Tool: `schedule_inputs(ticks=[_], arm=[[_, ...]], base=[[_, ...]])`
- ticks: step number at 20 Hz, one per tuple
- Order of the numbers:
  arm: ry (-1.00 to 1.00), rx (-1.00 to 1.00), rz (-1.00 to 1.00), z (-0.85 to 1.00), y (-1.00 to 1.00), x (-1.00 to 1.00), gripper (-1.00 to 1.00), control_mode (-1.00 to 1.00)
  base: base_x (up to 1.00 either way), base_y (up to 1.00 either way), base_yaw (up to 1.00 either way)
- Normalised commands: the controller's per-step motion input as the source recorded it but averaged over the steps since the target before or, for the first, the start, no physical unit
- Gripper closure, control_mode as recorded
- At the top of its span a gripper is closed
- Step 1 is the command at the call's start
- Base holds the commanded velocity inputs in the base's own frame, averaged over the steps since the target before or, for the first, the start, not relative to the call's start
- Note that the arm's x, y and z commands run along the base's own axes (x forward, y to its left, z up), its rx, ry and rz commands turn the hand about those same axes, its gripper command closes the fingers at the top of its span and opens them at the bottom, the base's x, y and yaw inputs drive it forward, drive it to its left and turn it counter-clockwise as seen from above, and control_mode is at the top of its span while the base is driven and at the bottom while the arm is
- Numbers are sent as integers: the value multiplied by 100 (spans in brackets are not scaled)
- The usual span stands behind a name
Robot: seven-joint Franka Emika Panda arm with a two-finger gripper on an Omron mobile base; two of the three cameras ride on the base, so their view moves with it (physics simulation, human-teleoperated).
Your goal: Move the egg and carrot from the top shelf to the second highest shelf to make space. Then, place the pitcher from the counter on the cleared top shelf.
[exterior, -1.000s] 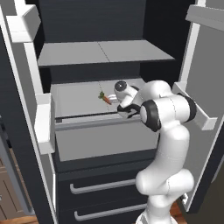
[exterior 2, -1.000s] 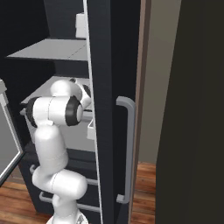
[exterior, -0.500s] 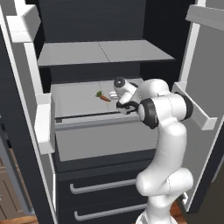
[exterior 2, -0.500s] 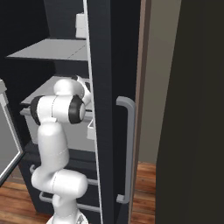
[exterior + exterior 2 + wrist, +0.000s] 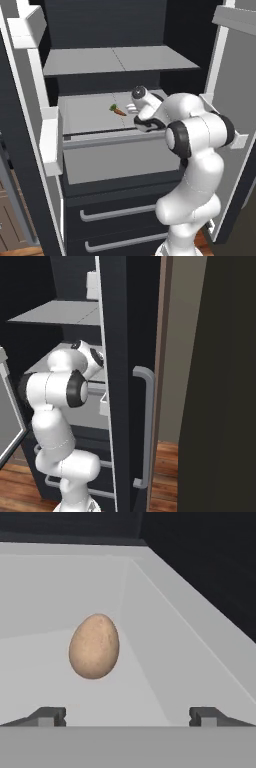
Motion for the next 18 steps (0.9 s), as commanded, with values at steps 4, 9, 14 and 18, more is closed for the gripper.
schedule_inputs(ticks=[4,9,14,18], arm=[[0,0,0,23,8,-77,-100,-100],[-5,0,0,0,23,-98,-100,-100],[-11,2,1,18,28,-100,-100,-100],[-1,7,4,51,5,-100,-100,-100]], base=[[0,0,0],[0,0,0],[0,0,0],[0,0,0]])
